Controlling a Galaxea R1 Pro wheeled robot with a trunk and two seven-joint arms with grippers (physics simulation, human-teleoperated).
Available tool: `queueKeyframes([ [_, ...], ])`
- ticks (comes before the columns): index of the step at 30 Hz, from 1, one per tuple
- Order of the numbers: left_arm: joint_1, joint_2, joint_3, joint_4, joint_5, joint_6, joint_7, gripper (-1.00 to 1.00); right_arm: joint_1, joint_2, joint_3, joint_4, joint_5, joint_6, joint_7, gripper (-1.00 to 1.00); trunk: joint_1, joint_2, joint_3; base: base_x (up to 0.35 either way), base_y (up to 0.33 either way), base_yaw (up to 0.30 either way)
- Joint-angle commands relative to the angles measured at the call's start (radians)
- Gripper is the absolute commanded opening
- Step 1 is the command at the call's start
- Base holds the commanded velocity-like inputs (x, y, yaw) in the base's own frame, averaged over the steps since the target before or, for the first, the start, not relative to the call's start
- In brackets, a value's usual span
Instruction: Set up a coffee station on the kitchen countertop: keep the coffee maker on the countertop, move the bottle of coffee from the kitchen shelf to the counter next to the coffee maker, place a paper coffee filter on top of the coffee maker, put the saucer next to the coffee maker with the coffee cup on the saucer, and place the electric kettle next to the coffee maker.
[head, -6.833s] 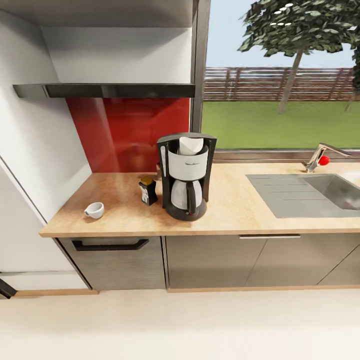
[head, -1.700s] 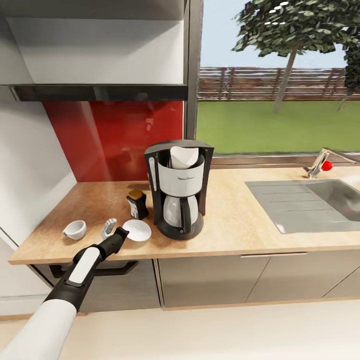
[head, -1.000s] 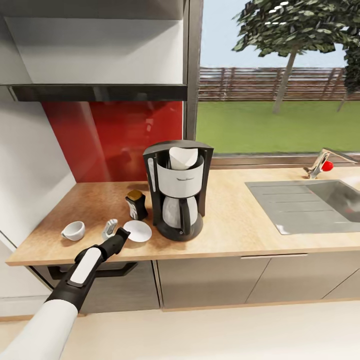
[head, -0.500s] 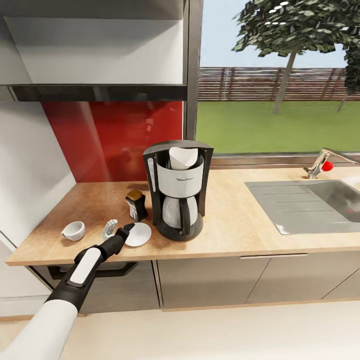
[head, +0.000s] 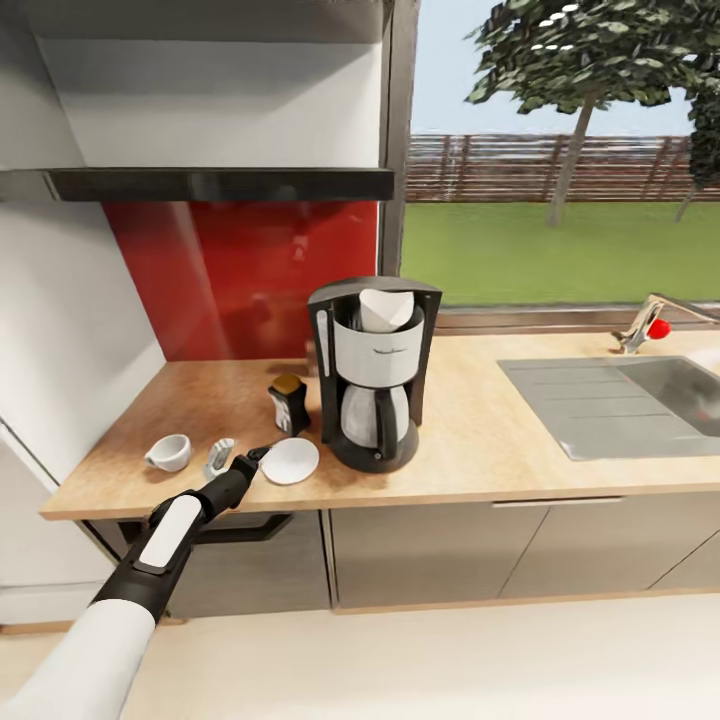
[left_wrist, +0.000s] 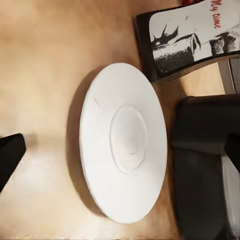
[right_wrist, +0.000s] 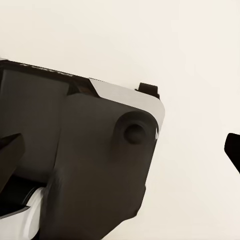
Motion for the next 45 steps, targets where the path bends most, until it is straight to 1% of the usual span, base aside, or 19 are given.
queueKeyframes([
  [1,0.000,0.000,0.001,-0.002,0.011,0.005,0.007,1.00,0.000,0.000,-0.008,-0.001,0.008,0.001,0.005,1.00,0.000,-0.002,-0.002,-0.203,0.256,0.000],
  [16,0.001,0.000,0.000,-0.002,0.010,0.007,0.004,1.00,0.000,0.000,-0.008,-0.001,0.008,0.001,0.004,1.00,0.000,-0.002,-0.002,-0.262,0.109,0.000],
  [19,0.067,0.005,-0.007,-0.014,0.010,0.011,-0.043,1.00,0.000,0.000,-0.008,-0.001,0.008,0.001,0.004,1.00,0.000,-0.002,-0.002,-0.034,0.000,0.000],
  [21,0.154,0.012,-0.009,-0.017,0.008,0.011,-0.145,1.00,0.000,0.000,-0.008,-0.001,0.008,0.001,0.004,1.00,0.000,-0.002,-0.002,-0.008,0.000,0.000],
  [22,0.218,0.020,-0.008,-0.019,0.005,0.011,-0.235,1.00,0.000,0.000,-0.008,-0.001,0.008,0.001,0.004,1.00,0.000,-0.002,-0.002,-0.003,0.000,0.000],
  [23,0.284,0.040,-0.008,-0.021,0.002,0.012,-0.339,1.00,0.000,0.000,-0.008,-0.001,0.008,0.001,0.004,1.00,0.000,-0.002,-0.002,-0.002,0.000,0.000],
  [25,0.360,0.077,-0.009,-0.022,0.002,0.012,-0.458,1.00,0.000,0.000,-0.008,-0.001,0.008,0.001,0.004,1.00,0.000,-0.002,-0.002,-0.001,0.000,0.000],
  [26,0.431,0.114,-0.009,-0.023,0.001,0.012,-0.556,1.00,0.000,0.000,-0.008,-0.001,0.008,0.001,0.004,1.00,0.000,-0.002,-0.002,0.000,0.000,0.000],
  [31,0.609,0.185,-0.011,-0.018,-0.010,0.009,-0.745,1.00,0.000,0.000,-0.008,-0.001,0.008,0.001,0.004,1.00,0.000,-0.002,-0.002,0.000,0.000,0.000],
  [32,0.643,0.194,-0.012,-0.010,-0.035,0.006,-0.766,1.00,0.000,0.000,-0.008,-0.001,0.008,0.001,0.004,1.00,0.000,-0.002,-0.002,0.000,0.000,0.000],
  [33,0.668,0.198,-0.013,0.013,-0.097,0.000,-0.777,1.00,0.000,0.000,-0.008,-0.001,0.008,0.001,0.004,1.00,0.000,-0.002,-0.002,0.000,0.000,0.000],
  [34,0.681,0.197,-0.011,0.065,-0.198,-0.020,-0.780,1.00,0.000,0.000,-0.008,-0.001,0.008,0.000,0.004,1.00,0.000,-0.002,-0.002,0.000,0.000,0.000],
  [35,0.687,0.195,-0.006,0.143,-0.317,-0.083,-0.781,1.00,0.000,0.000,-0.008,-0.001,0.008,0.000,0.004,1.00,0.000,-0.002,-0.002,0.000,0.000,0.000],
  [37,0.690,0.192,-0.002,0.241,-0.438,-0.219,-0.776,1.00,0.000,0.000,-0.008,-0.002,0.008,-0.001,0.004,1.00,0.000,-0.002,-0.002,0.000,0.000,0.000],
  [38,0.692,0.191,-0.001,0.312,-0.491,-0.359,-0.752,1.00,0.000,-0.002,-0.008,-0.002,0.008,-0.002,0.004,1.00,0.000,-0.002,-0.002,0.000,0.000,0.000],
  [39,0.692,0.191,-0.002,0.380,-0.520,-0.478,-0.695,1.00,0.000,-0.006,-0.008,-0.002,0.007,-0.004,0.004,1.00,0.000,-0.002,-0.002,0.000,0.000,0.000],
  [40,0.692,0.190,-0.003,0.401,-0.526,-0.506,-0.668,1.00,0.000,-0.007,-0.008,-0.002,0.006,-0.006,0.004,1.00,0.000,-0.002,-0.002,0.000,0.000,0.000],
  [41,0.691,0.188,-0.007,0.463,-0.544,-0.575,-0.540,1.00,0.000,-0.009,-0.008,-0.003,0.005,-0.013,0.004,1.00,0.000,-0.002,-0.002,0.000,0.000,0.000],
  [45,0.691,0.171,-0.011,0.515,-0.604,-0.617,-0.308,1.00,0.000,-0.011,-0.012,-0.003,0.002,-0.021,0.004,1.00,0.000,-0.002,-0.002,0.000,0.000,0.000],
])
